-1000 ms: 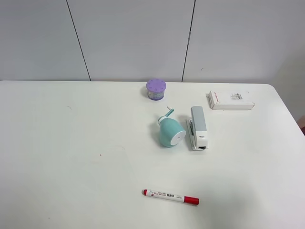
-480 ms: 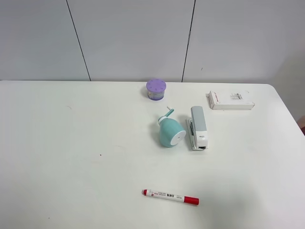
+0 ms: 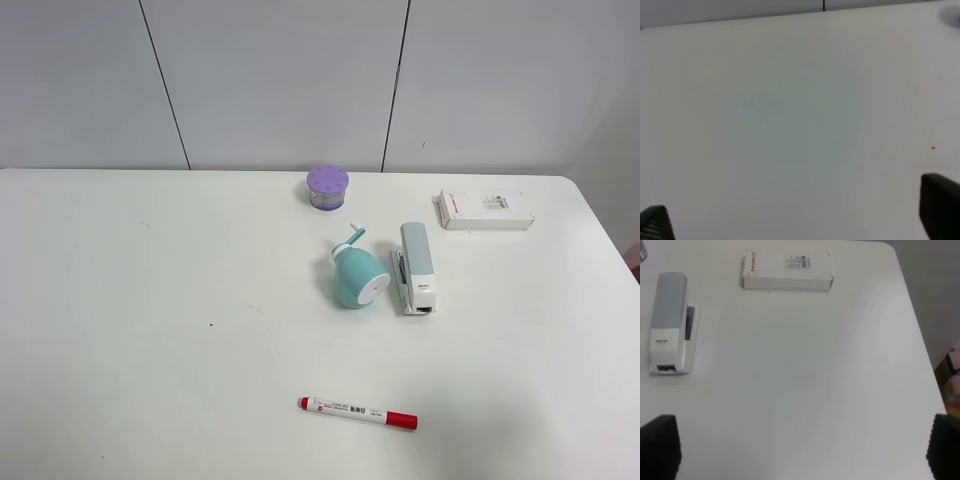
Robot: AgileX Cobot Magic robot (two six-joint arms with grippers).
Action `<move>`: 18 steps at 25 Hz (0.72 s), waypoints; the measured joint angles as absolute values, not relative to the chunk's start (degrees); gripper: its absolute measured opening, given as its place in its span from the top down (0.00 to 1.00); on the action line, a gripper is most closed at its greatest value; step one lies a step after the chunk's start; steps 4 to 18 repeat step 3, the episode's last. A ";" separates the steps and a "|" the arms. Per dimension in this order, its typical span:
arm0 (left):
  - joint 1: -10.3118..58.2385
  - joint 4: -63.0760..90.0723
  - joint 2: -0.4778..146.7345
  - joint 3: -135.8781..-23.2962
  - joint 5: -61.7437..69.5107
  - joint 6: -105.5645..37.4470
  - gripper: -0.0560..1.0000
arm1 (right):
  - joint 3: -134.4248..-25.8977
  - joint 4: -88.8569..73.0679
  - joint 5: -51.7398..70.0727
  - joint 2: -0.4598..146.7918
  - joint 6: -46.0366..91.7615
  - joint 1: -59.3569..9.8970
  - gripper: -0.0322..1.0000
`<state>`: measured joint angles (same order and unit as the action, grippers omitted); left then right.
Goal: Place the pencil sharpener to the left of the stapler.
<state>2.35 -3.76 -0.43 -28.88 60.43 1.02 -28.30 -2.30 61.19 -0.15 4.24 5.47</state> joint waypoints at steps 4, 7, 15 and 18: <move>2.35 -3.76 -0.43 -28.88 60.43 1.02 0.01 | -28.30 -2.30 61.15 -0.15 4.19 5.47 0.01; 2.35 -3.76 -0.43 -28.88 60.43 1.02 0.01 | -28.30 -2.30 61.15 -0.15 4.19 5.47 0.01; 2.35 -3.76 -0.43 -28.88 60.43 1.02 0.01 | -28.30 -2.30 61.15 -0.15 4.19 5.47 0.01; 2.35 -3.76 -0.43 -28.88 60.43 1.02 0.01 | -28.30 -2.30 61.15 -0.15 4.19 5.47 0.01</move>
